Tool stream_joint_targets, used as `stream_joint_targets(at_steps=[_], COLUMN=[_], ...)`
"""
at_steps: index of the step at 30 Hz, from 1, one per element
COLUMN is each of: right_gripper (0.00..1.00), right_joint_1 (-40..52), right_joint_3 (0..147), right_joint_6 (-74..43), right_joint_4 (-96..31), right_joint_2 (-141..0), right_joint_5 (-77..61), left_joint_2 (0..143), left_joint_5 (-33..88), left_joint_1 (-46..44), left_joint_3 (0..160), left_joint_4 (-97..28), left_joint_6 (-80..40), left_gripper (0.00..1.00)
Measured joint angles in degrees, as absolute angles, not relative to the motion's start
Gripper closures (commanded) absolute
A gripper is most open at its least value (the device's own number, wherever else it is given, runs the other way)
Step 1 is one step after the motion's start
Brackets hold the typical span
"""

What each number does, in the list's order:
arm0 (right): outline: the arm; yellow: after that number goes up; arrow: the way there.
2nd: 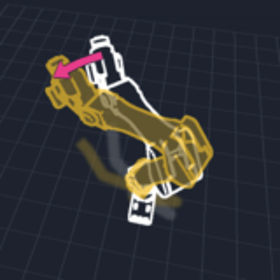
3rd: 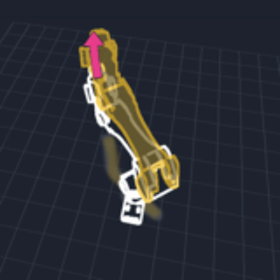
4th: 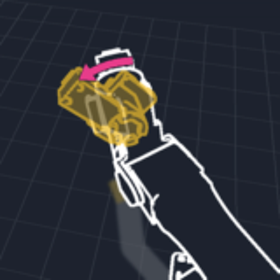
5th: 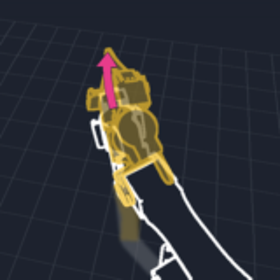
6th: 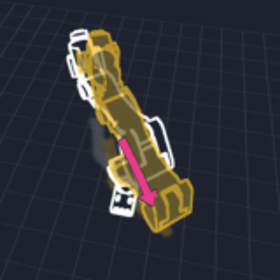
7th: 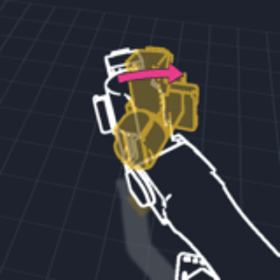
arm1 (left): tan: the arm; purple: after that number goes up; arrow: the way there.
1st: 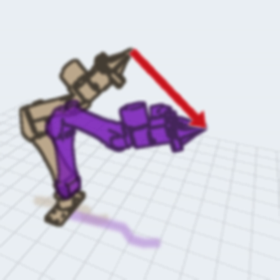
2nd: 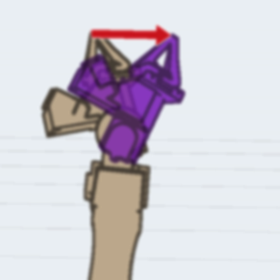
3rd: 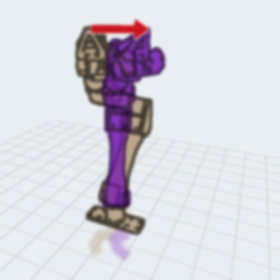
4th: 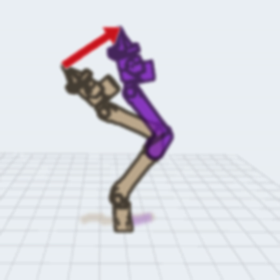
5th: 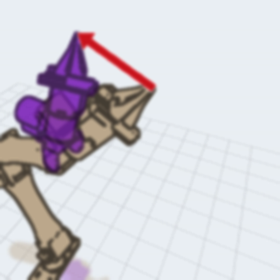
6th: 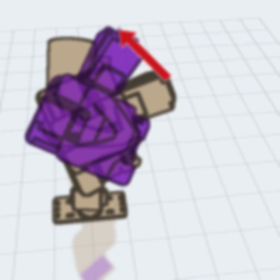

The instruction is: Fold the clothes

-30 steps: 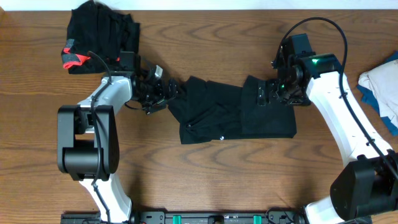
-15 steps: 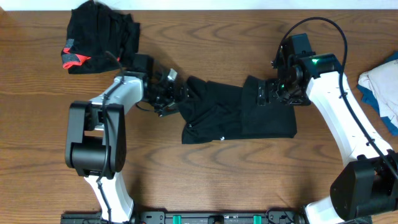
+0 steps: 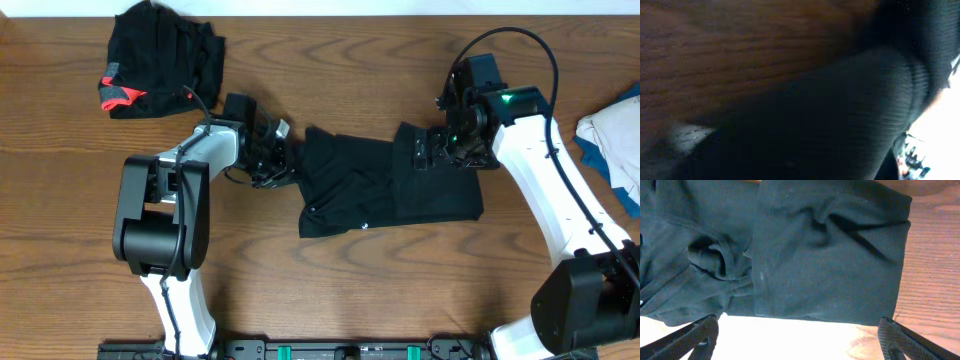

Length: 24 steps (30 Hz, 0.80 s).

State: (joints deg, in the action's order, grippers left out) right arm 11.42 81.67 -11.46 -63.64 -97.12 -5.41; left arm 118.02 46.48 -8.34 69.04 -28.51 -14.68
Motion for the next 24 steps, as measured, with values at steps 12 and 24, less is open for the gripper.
stream_joint_targets(at_steps=[12,24], right_gripper=[0.01,0.01], right_joint_1=[11.42,11.42], right_joint_3=[81.67,81.67], right_joint_6=[-11.27,-11.05], right_joint_4=[-63.83,-63.83], right_joint_2=[-97.12,-97.12], right_joint_5=[-3.79,-2.72], left_joint_2=[117.73,117.64], left_joint_5=[41.19,28.56], left_joint_1=[-1.15,3.88], left_joint_3=[70.26,83.55], left_joint_4=[-38.54,-55.57], left_joint_6=[-13.54,-8.82], left_gripper=[0.94,0.94])
